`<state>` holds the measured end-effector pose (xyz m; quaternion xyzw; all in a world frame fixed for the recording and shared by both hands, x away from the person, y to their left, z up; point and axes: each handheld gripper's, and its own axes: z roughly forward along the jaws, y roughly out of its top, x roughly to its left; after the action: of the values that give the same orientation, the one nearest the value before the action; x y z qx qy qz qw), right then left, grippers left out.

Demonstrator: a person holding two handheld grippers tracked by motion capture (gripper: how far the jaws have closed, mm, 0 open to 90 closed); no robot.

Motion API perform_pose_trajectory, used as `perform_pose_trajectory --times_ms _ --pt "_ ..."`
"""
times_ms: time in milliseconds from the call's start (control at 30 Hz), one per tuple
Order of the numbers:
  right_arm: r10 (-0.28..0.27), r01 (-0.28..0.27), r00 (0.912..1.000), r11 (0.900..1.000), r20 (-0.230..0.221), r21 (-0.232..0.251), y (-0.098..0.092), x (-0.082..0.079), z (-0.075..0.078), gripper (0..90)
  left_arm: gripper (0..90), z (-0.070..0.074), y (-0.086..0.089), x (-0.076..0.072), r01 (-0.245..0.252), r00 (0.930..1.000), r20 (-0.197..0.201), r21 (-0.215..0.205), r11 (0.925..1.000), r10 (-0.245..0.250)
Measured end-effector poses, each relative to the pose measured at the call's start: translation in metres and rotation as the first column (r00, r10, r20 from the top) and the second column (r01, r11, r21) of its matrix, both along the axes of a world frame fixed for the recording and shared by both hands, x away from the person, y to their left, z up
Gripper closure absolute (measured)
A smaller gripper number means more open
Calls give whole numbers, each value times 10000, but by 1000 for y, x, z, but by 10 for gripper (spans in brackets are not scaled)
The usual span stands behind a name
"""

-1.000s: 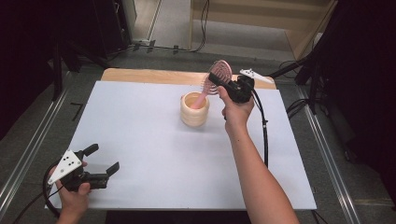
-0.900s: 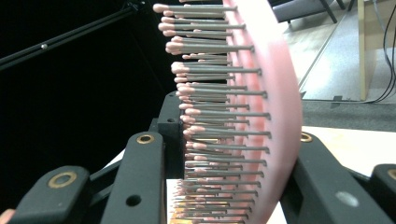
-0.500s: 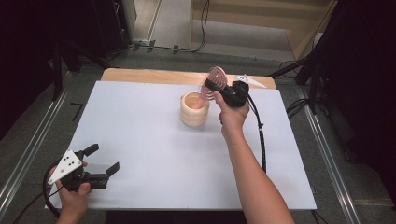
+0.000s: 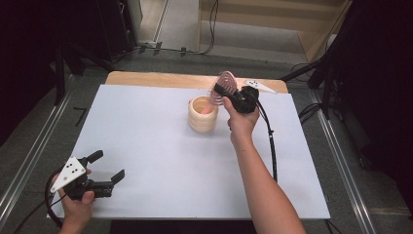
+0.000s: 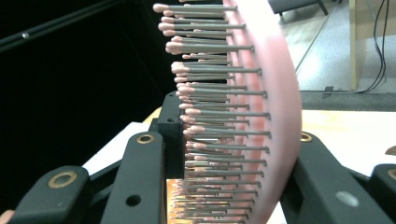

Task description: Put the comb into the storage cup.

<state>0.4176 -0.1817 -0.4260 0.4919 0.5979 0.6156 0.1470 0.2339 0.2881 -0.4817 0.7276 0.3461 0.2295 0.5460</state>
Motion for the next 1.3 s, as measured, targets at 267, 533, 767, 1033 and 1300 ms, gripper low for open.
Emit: perform_pose_trajectory --times_ms 267,533,767,1033,1300 --pt "-90 89 9997 10000 -225 -40 6 1 -13 621 0 0 0 0 15 10000 0 -24 10000 -15" --pt "-307 335 9972 9986 -688 400 3 4 -17 610 0 0 0 0 9 10000 -2 -17 10000 -9" --pt "-33 52 9950 9998 -995 190 -3 4 -16 481 0 0 0 0 15 10000 10 9 10000 -15" --pt "150 -174 9966 9994 -809 -287 -8 -2 -16 254 0 0 0 0 0 10000 11 26 10000 0" --pt "351 -373 9989 9965 -311 -747 -15 -12 -13 0 0 0 -1 0 4 10000 19 21 10000 -4"
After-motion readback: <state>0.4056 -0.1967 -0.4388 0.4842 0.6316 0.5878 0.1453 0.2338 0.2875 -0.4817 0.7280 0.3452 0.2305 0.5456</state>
